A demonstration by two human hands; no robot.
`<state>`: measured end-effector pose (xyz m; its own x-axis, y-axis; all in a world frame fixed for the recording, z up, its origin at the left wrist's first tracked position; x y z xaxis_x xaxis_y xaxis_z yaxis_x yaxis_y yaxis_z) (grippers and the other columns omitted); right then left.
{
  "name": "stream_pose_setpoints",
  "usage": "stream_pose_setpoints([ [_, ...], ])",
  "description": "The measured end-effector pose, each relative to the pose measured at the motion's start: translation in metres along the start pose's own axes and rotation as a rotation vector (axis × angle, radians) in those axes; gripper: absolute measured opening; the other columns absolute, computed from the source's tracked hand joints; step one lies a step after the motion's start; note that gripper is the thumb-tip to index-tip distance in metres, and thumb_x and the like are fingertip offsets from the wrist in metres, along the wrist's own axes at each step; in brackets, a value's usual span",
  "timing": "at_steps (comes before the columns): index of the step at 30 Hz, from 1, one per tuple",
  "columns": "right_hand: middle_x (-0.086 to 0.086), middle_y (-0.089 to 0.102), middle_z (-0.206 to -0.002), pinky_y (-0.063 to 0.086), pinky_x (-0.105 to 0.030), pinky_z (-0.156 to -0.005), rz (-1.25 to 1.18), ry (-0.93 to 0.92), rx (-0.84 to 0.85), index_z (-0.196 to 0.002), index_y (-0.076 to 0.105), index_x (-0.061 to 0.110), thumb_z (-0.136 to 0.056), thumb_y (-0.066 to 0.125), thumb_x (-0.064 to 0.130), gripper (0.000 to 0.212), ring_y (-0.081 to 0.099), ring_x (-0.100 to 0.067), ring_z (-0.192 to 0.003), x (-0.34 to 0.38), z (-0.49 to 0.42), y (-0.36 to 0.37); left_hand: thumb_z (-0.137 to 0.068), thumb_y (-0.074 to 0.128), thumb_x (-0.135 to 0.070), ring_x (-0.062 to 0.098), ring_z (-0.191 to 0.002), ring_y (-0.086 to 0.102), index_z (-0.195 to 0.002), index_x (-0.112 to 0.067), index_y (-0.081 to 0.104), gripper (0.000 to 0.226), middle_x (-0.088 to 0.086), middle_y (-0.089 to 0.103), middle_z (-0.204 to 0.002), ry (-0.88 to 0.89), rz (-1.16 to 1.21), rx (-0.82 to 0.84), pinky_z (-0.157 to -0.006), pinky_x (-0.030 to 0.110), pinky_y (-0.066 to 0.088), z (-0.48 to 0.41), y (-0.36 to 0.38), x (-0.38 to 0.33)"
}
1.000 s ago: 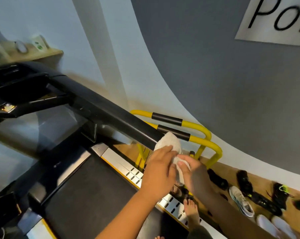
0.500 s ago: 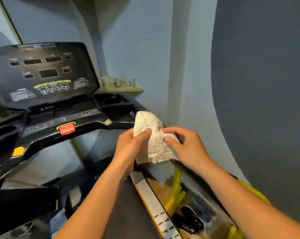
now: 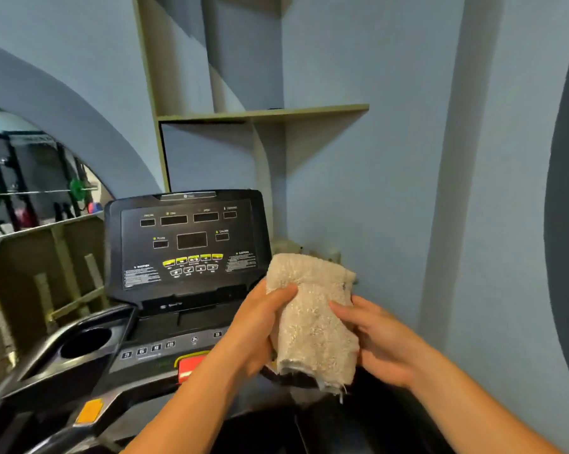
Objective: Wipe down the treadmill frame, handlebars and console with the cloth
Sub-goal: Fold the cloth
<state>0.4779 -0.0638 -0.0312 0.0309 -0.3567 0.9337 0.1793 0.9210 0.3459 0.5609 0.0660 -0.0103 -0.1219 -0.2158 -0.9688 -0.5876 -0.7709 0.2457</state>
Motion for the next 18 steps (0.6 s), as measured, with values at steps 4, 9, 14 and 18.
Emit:
stream_pose_setpoints([
  [4, -0.012, 0.071, -0.108, 0.057, -0.044, -0.076, 0.243, -0.198, -0.225, -0.121, 0.054, 0.027, -0.082, 0.073, 0.008, 0.048, 0.071, -0.029, -0.093, 0.063, -0.076, -0.043, -0.099, 0.057, -0.020, 0.022, -0.098, 0.072, -0.121, -0.023, 0.063, 0.023, 0.001, 0.075, -0.107, 0.052, -0.260, -0.038, -0.091, 0.048, 0.055, -0.089, -0.007, -0.032],
  [9, -0.016, 0.073, -0.088, 0.058, -0.041, -0.060, 0.379, -0.412, -0.350, -0.107, 0.046, 0.036, -0.084, 0.070, 0.006, 0.044, 0.072, -0.032, -0.072, 0.155, -0.156, -0.072, -0.093, 0.065, -0.008, 0.022, -0.094, 0.073, -0.123, -0.025, 0.052, 0.037, 0.001, 0.076, -0.102, 0.095, -0.389, 0.048, -0.088, 0.048, 0.058, -0.181, 0.004, -0.079],
  [14, 0.002, 0.057, -0.072, 0.042, -0.030, -0.061, 0.695, -0.625, -0.465, -0.071, 0.054, 0.018, -0.079, 0.076, 0.014, 0.023, 0.054, -0.017, -0.067, 0.248, -0.232, -0.063, -0.093, 0.062, 0.001, 0.030, -0.095, 0.072, -0.119, -0.040, 0.039, 0.054, 0.007, 0.073, -0.106, 0.316, -0.416, 0.015, -0.087, 0.054, 0.057, -0.261, -0.008, -0.166],
  [18, 0.002, 0.063, -0.088, 0.051, -0.029, -0.070, 0.717, -0.697, -0.425, -0.076, 0.065, 0.020, -0.075, 0.080, 0.016, 0.016, 0.060, -0.016, -0.083, 0.316, -0.286, -0.040, -0.095, 0.054, 0.002, 0.024, -0.089, 0.069, -0.104, -0.022, 0.065, 0.028, 0.008, 0.064, -0.119, 0.450, -0.482, -0.032, -0.064, 0.029, 0.055, -0.333, -0.019, -0.225],
])
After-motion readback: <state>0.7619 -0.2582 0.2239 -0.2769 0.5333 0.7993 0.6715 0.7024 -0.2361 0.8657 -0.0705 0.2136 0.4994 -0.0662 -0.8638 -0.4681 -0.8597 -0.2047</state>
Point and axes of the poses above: each hand's wrist, its own z-axis away from the middle knuckle, its own y-axis out of the palm, x = y × z, the point moved 7 cm from there along -z, towards the middle knuckle
